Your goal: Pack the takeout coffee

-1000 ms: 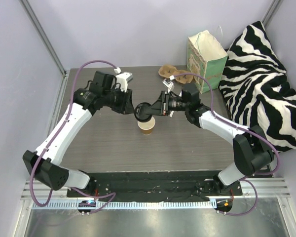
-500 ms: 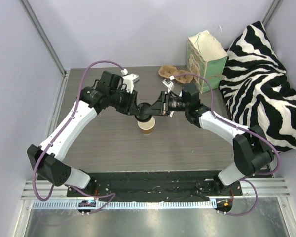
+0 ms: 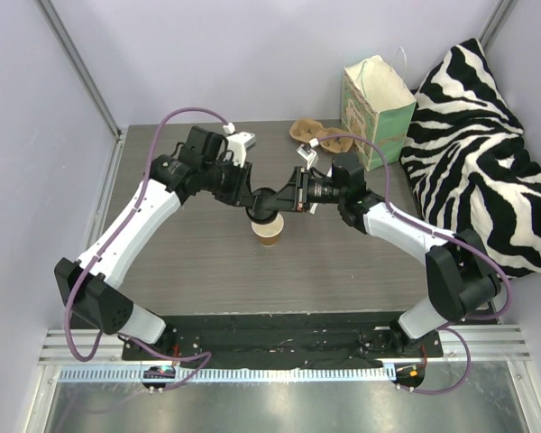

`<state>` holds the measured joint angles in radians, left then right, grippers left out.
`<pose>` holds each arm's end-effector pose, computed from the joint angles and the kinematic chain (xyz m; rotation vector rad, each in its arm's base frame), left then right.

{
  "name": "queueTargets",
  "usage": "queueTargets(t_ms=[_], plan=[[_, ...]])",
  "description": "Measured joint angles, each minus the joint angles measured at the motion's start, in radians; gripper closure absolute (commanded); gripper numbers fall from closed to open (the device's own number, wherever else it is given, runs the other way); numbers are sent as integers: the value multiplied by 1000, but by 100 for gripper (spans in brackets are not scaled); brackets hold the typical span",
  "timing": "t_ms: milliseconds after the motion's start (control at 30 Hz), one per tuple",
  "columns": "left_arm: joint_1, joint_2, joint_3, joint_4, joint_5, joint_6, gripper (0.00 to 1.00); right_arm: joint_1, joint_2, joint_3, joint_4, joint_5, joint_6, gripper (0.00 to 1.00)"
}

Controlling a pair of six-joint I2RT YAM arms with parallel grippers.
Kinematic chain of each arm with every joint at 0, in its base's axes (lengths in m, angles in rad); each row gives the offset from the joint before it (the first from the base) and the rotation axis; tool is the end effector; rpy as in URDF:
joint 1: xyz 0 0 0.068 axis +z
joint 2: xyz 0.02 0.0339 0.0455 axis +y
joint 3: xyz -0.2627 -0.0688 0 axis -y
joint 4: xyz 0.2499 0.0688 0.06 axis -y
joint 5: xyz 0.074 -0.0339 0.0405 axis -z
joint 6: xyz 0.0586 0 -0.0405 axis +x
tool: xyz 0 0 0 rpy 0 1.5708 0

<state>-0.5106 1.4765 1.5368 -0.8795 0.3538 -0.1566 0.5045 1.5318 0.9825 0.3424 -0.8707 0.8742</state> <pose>0.2773 -0.1786 0.3558 0.6004 2.3770 -0.7291 0.2966 0.2150 0.2737 -0.3624 2.0351 1.6927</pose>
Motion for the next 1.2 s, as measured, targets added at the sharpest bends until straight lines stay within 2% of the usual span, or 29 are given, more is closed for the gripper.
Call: queueTargets(t_ms=[133,167,267,300,333,367,400,500,700,933,1200], plan=[[1,16,3,-1,-5,-3,91,0,0,0,-2,-3,0,95],[1,21,3,-1,-6,-5,99,0,0,0,-3,-3,0,95],[2,32,8,0,-8,-16,100,0,0,-1,-7,-4,-1,93],[2,34,11,0,-10,-17,100,0,0,-1,-10,-3,-2,90],[2,36,12,-1,-10,-18,100,0,0,-1,-13,-3,-5,78],[2,37,14,-4,-10,-18,100,-1,0,-1,-19,-3,-10,74],[2,39,16,-10,-10,-17,100,0,0,0,-26,-3,-16,62],[1,55,29,-32,-8,-11,100,-2,0,6,-69,0,-45,44],[-15,103,55,-110,-18,14,100,-46,-1,65,-230,24,-162,26],[-47,211,101,-191,-107,19,100,-167,-27,101,-423,56,-301,33],[-60,332,192,-213,-200,-17,100,-172,-38,97,-478,56,-340,48]])
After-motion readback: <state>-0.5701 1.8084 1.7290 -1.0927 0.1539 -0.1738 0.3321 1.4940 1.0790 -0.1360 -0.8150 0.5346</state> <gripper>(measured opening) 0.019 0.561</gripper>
